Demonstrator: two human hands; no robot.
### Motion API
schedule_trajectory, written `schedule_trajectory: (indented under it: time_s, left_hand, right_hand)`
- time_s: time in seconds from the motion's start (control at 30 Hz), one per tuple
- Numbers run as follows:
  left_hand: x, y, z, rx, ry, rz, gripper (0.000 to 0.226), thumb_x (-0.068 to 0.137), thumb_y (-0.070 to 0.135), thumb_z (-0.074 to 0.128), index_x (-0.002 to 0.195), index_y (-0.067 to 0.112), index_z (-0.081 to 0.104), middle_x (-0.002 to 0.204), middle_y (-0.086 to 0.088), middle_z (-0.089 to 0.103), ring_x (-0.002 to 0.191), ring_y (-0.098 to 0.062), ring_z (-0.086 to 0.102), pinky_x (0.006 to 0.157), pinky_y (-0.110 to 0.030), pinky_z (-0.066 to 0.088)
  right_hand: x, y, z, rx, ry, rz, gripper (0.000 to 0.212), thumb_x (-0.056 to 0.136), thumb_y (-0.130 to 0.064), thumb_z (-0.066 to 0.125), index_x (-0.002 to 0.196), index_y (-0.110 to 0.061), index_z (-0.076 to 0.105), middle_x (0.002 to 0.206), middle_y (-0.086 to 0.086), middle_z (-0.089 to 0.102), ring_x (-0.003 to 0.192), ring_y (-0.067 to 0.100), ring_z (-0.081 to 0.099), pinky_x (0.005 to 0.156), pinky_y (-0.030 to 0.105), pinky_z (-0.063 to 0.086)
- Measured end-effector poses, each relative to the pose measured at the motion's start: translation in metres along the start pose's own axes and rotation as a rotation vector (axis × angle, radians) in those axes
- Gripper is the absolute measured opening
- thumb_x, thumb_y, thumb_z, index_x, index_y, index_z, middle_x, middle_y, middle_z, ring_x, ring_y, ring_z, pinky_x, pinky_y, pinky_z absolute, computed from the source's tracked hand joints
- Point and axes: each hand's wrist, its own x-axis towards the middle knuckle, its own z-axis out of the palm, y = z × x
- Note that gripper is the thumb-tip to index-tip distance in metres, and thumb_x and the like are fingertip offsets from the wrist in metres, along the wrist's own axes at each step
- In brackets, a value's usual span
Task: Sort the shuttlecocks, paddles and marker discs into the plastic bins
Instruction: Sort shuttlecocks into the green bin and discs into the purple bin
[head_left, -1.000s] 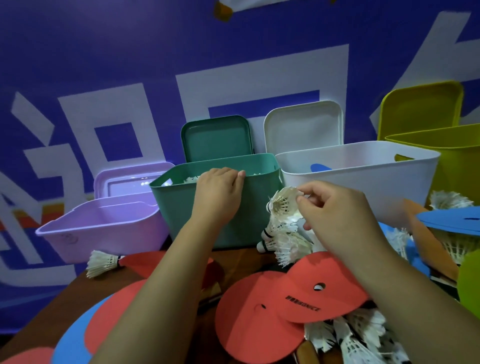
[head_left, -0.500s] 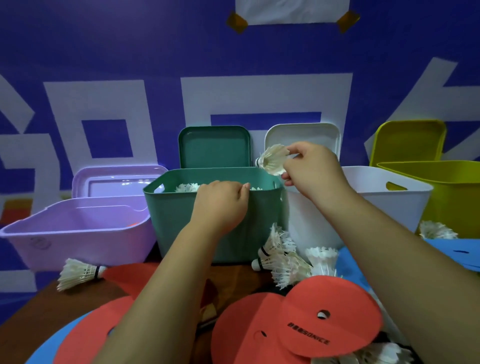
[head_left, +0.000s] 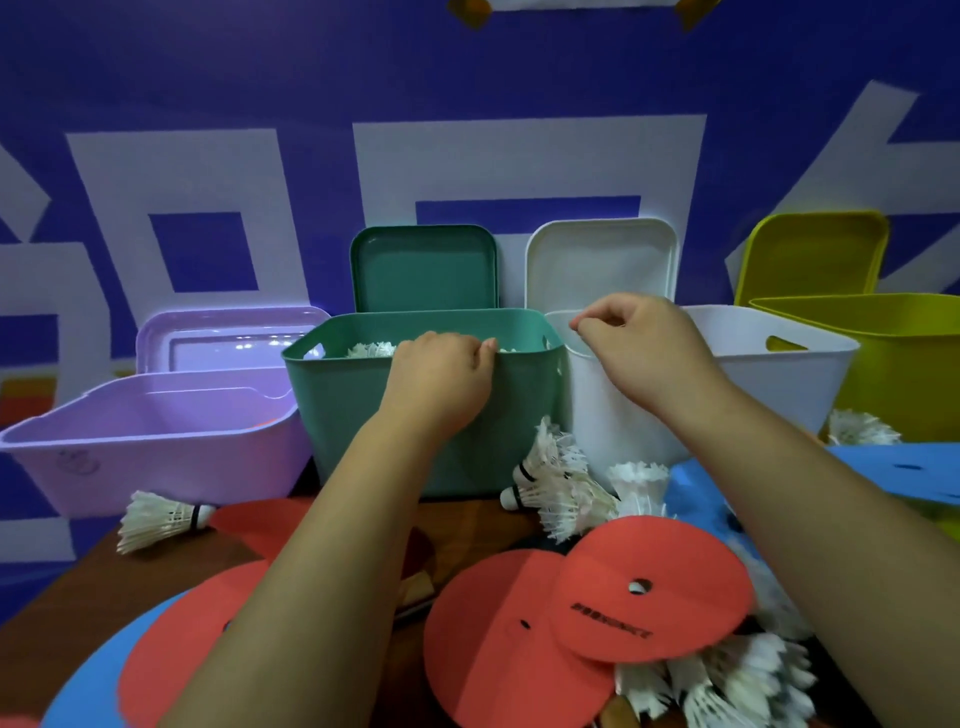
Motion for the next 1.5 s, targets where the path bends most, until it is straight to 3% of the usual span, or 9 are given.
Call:
schedule_trajectory:
  time_s: [0.2, 0.3, 0.43, 0.67, 0.87, 1.0, 1.2, 1.37, 1.5]
  left_hand:
    - [-0.016, 0.012, -0.014, -0.172, 0.065, 0.079, 0.034, 0.104, 0.026, 0.052, 0.13, 0.01, 0.067, 0.131, -0.01, 0.062, 0.125, -0.033, 0.052, 0.104, -0.047, 0.046]
    - [-0.036, 0.035, -0.035, -0.228, 0.05, 0.155, 0.029, 0.101, 0.025, 0.054, 0.123, 0.016, 0.07, 0.123, -0.005, 0.068, 0.116, -0.026, 0.059, 0.1, -0.041, 0.049]
    - [-0.084, 0.054, -0.039, -0.283, -0.371, 0.209, 0.024, 0.1, 0.036, 0.062, 0.121, 0.028, 0.071, 0.109, 0.011, 0.073, 0.101, -0.012, 0.067, 0.086, -0.028, 0.049]
    - [-0.137, 0.05, 0.004, -0.387, -0.587, 0.114, 0.048, 0.092, 0.066, 0.064, 0.128, 0.034, 0.065, 0.12, 0.015, 0.07, 0.107, -0.005, 0.066, 0.099, -0.033, 0.053]
    - [-0.146, 0.054, 0.005, -0.567, -0.575, 0.014, 0.046, 0.086, 0.051, 0.08, 0.126, 0.034, 0.064, 0.11, 0.014, 0.07, 0.077, -0.006, 0.071, 0.079, -0.026, 0.059]
    - [-0.145, 0.055, 0.005, -0.612, -0.374, 0.03, 0.041, 0.087, 0.035, 0.083, 0.125, 0.033, 0.067, 0.104, 0.013, 0.068, 0.091, -0.001, 0.066, 0.081, -0.02, 0.052]
    - [-0.139, 0.051, -0.002, -1.135, -0.253, -0.182, 0.01, 0.098, 0.023, 0.073, 0.107, 0.02, 0.076, 0.094, -0.005, 0.073, 0.075, -0.015, 0.066, 0.07, -0.034, 0.057]
    - [-0.136, 0.035, 0.003, -0.573, -0.273, -0.08, 0.021, 0.101, 0.019, 0.052, 0.092, 0.025, 0.07, 0.086, 0.009, 0.073, 0.076, -0.009, 0.067, 0.065, -0.017, 0.05]
    - [-0.14, 0.024, 0.004, -0.243, -0.578, 0.11, 0.03, 0.092, 0.052, 0.068, 0.117, 0.035, 0.07, 0.105, 0.015, 0.071, 0.097, -0.008, 0.067, 0.087, -0.03, 0.054]
  right_hand:
    - [-0.047, 0.018, -0.04, -0.008, 0.097, -0.067, 0.017, 0.096, -0.025, 0.064, 0.097, -0.028, 0.081, 0.09, -0.016, 0.075, 0.086, -0.003, 0.066, 0.07, 0.012, 0.044]
    - [-0.073, 0.026, -0.055, -0.045, -0.011, -0.052, 0.013, 0.096, -0.028, 0.067, 0.092, -0.028, 0.08, 0.087, -0.015, 0.075, 0.083, -0.002, 0.066, 0.069, 0.012, 0.044]
    - [-0.108, 0.04, -0.065, -0.231, -0.235, -0.069, 0.008, 0.095, -0.038, 0.072, 0.099, -0.034, 0.076, 0.092, -0.019, 0.073, 0.084, -0.003, 0.064, 0.071, 0.004, 0.042]
    - [-0.138, 0.068, -0.053, -0.422, -0.337, -0.076, 0.035, 0.09, -0.058, 0.063, 0.118, -0.037, 0.07, 0.107, -0.017, 0.068, 0.103, 0.009, 0.063, 0.096, 0.039, 0.054]
    - [-0.15, 0.077, -0.047, -0.48, -0.342, -0.056, 0.042, 0.091, -0.059, 0.06, 0.126, -0.037, 0.066, 0.123, -0.012, 0.066, 0.117, 0.018, 0.057, 0.1, 0.044, 0.05]
    - [-0.15, 0.078, -0.046, -0.468, -0.337, -0.045, 0.049, 0.09, -0.061, 0.064, 0.133, -0.038, 0.063, 0.125, -0.011, 0.063, 0.12, 0.018, 0.056, 0.103, 0.045, 0.049]
    - [-0.143, 0.068, -0.052, -0.113, -0.212, -0.041, 0.027, 0.093, -0.048, 0.074, 0.116, -0.036, 0.071, 0.105, -0.016, 0.069, 0.097, 0.008, 0.065, 0.08, 0.031, 0.052]
    - [-0.134, 0.047, -0.06, 0.148, 0.008, -0.083, 0.004, 0.097, -0.034, 0.073, 0.095, -0.031, 0.075, 0.08, -0.015, 0.07, 0.07, -0.002, 0.06, 0.062, 0.014, 0.044]
    - [-0.132, 0.037, -0.058, 0.339, 0.131, 0.017, 0.006, 0.101, -0.032, 0.068, 0.102, -0.029, 0.073, 0.074, -0.009, 0.068, 0.054, 0.005, 0.062, 0.045, 0.025, 0.049]
